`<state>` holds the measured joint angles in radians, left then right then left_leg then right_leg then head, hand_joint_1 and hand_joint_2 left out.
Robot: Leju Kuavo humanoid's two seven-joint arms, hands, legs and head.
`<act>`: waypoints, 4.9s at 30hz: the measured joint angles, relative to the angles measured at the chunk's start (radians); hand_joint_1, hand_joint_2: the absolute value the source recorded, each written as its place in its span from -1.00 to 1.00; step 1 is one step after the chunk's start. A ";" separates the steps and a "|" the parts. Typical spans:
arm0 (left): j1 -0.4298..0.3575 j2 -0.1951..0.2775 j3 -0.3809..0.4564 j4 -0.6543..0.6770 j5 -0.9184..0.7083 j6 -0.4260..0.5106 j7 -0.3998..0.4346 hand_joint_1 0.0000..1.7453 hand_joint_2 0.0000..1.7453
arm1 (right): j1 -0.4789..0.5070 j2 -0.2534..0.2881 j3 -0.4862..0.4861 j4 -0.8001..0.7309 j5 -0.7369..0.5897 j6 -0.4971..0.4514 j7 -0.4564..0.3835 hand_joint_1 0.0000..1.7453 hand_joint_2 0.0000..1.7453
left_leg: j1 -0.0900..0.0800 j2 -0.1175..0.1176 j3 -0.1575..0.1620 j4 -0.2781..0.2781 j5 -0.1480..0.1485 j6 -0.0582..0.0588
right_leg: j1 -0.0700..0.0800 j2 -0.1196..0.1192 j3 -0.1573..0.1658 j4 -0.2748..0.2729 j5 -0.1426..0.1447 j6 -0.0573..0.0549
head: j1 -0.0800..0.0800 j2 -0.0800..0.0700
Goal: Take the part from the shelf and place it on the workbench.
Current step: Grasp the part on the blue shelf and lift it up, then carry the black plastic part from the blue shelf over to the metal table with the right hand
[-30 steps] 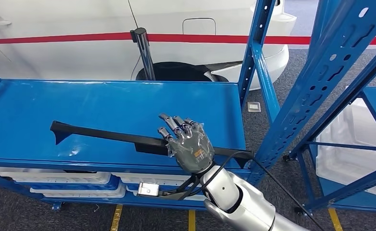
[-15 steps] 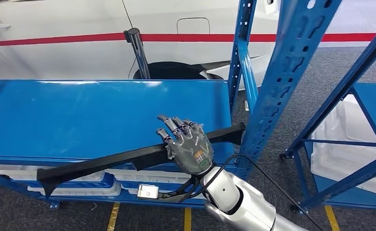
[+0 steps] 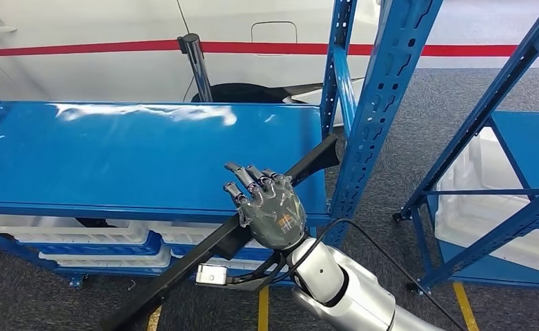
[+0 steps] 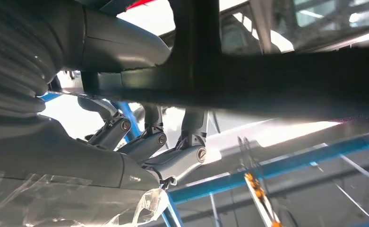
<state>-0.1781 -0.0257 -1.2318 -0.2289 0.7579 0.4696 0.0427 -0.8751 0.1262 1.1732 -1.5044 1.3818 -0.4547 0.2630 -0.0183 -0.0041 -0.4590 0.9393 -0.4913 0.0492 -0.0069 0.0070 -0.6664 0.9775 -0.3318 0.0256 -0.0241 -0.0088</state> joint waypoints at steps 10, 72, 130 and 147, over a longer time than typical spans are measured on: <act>0.002 -0.005 0.000 0.000 0.000 -0.002 0.000 -1.00 1.00 | 0.006 -0.008 0.001 -0.004 -0.002 -0.001 -0.003 1.00 1.00 | 0.012 0.009 -0.119 -0.015 0.119 0.008 | -0.005 -0.002 0.031 0.209 -0.156 0.030 | 0.000 0.000; -0.018 -0.009 0.000 0.000 -0.038 -0.017 0.042 -1.00 1.00 | -0.001 -0.048 0.001 -0.039 -0.115 0.068 0.027 1.00 1.00 | 0.015 0.004 -0.117 -0.014 0.129 0.002 | -0.005 -0.008 0.100 0.130 -0.142 0.011 | -0.003 0.000; -0.021 -0.001 -0.024 0.000 -0.128 -0.064 0.086 -1.00 1.00 | 0.051 -0.068 -0.008 -0.049 -0.151 0.128 0.043 1.00 1.00 | 0.018 -0.033 -0.098 -0.010 0.113 0.011 | -0.003 -0.013 -0.012 0.280 -0.241 0.022 | -0.006 0.000; -0.042 -0.009 -0.026 0.000 -0.162 -0.076 0.086 -1.00 1.00 | 0.034 -0.078 -0.007 -0.076 -0.125 0.134 0.043 1.00 1.00 | 0.027 0.003 -0.222 0.226 0.038 -0.045 | -0.010 -0.065 0.123 -0.013 -0.116 -0.011 | -0.009 0.000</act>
<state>-0.2202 -0.0350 -1.2573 -0.2293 0.5961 0.3932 0.1283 -0.8410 0.0477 1.1658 -1.5806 1.2572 -0.3212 0.3065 0.0091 -0.0009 -0.6810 1.1651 -0.4537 0.0044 -0.0171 -0.0580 -0.5436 0.9640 -0.4476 0.0147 -0.0332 -0.0088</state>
